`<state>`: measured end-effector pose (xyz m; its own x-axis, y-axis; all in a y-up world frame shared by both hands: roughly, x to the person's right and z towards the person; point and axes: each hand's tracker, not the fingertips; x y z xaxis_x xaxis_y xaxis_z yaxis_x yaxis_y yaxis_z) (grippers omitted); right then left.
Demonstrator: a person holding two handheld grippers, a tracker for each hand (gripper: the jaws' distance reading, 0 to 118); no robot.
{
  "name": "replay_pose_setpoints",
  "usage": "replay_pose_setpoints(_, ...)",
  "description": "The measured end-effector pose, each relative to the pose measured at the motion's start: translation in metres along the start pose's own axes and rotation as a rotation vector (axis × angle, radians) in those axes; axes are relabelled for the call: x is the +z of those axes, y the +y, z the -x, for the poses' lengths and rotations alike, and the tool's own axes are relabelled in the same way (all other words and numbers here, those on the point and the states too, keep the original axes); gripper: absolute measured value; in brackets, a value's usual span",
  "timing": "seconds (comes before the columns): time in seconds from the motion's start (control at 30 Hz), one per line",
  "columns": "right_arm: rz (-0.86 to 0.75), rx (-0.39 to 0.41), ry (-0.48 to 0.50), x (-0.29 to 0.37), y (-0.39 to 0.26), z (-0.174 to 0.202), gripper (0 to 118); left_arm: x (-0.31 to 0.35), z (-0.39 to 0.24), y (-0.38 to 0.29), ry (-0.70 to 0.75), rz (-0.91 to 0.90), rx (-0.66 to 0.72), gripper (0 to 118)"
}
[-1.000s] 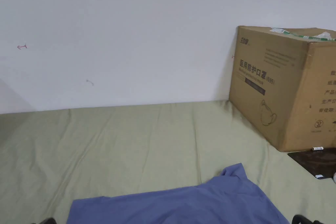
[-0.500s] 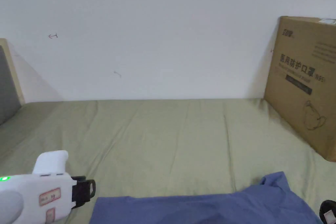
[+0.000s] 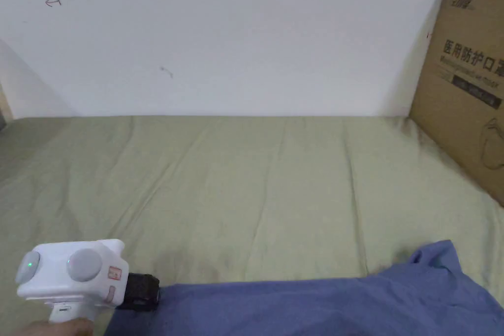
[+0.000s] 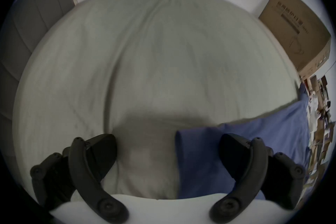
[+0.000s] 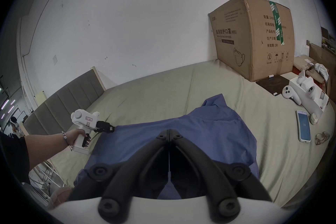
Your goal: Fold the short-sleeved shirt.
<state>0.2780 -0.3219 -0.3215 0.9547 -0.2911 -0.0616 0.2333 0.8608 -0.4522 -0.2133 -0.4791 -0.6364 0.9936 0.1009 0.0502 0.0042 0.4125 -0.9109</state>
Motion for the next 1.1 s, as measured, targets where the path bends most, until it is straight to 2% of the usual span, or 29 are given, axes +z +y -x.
replay_pose_setpoints(0.07,0.01,0.009,-0.01,-0.001,-0.001,0.001,0,0.009,-0.009,-0.007,0.039,-0.111,-0.095,109)
replay_pose_setpoints(0.17,0.015,0.013,-0.018,-0.002,-0.002,-0.006,0,0.034,-0.027,-0.022,0.098,-0.189,-0.13,93)
replay_pose_setpoints(0.2,0.015,0.013,-0.018,-0.003,-0.001,-0.012,0,0.044,-0.034,-0.028,0.091,-0.222,-0.164,70)
replay_pose_setpoints(0.23,0.011,0.011,-0.018,-0.006,0.002,-0.018,0,0.052,-0.043,-0.031,0.07,-0.236,-0.195,23)
replay_pose_setpoints(0.27,0.005,0.004,-0.021,-0.01,0.006,-0.024,0,0.059,-0.049,-0.034,-0.002,-0.228,-0.214,1)
replay_pose_setpoints(0.4,0.038,-0.095,-0.046,-0.055,0.042,-0.072,0,0.08,-0.058,-0.046,-0.084,-0.285,-0.183,1)
replay_pose_setpoints(0.53,0.2,-0.114,-0.114,-0.136,0.08,-0.122,0,0.112,-0.056,-0.057,-0.054,-0.474,-0.148,1)
replay_pose_setpoints(0.57,0.254,-0.097,-0.14,-0.155,0.087,-0.131,1,0.115,-0.051,-0.058,-0.06,-0.489,-0.126,1)
replay_pose_setpoints(0.6,0.322,-0.076,-0.166,-0.177,0.093,-0.14,9,0.118,-0.046,-0.06,-0.062,-0.49,-0.099,1)
replay_pose_setpoints(0.63,0.361,-0.072,-0.174,-0.196,0.095,-0.148,40,0.12,-0.041,-0.062,-0.059,-0.486,-0.083,1)
replay_pose_setpoints(0.67,0.4,-0.081,-0.187,-0.213,0.097,-0.155,83,0.118,-0.043,-0.056,-0.063,-0.478,-0.074,1)
replay_pose_setpoints(0.7,0.442,-0.1,-0.218,-0.229,0.097,-0.161,114,0.116,-0.039,-0.057,-0.065,-0.468,-0.069,1)
replay_pose_setpoints(0.73,0.496,-0.093,-0.241,-0.245,0.096,-0.167,116,0.114,-0.036,-0.058,-0.064,-0.457,-0.065,1)
replay_pose_setpoints(0.77,0.44,-0.106,-0.288,-0.244,0.098,-0.174,116,0.112,-0.033,-0.06,-0.055,-0.446,-0.067,1)
replay_pose_setpoints(0.8,0.422,-0.102,-0.278,-0.255,0.097,-0.179,116,0.112,-0.04,-0.057,-0.054,-0.443,-0.066,1)
replay_pose_setpoints(0.93,0.638,-0.046,-0.315,-0.299,0.079,-0.202,116,0.097,-0.038,-0.058,-0.027,-0.407,-0.074,1)
replay_pose_setpoints(1.03,0.747,0.064,-0.367,-0.323,0.066,-0.192,110,0.087,-0.034,-0.063,-0.023,-0.373,-0.064,1)
replay_pose_setpoints(1.1,0.712,0.043,-0.377,-0.321,0.066,-0.186,103,0.068,-0.021,-0.058,-0.019,-0.349,-0.058,1)
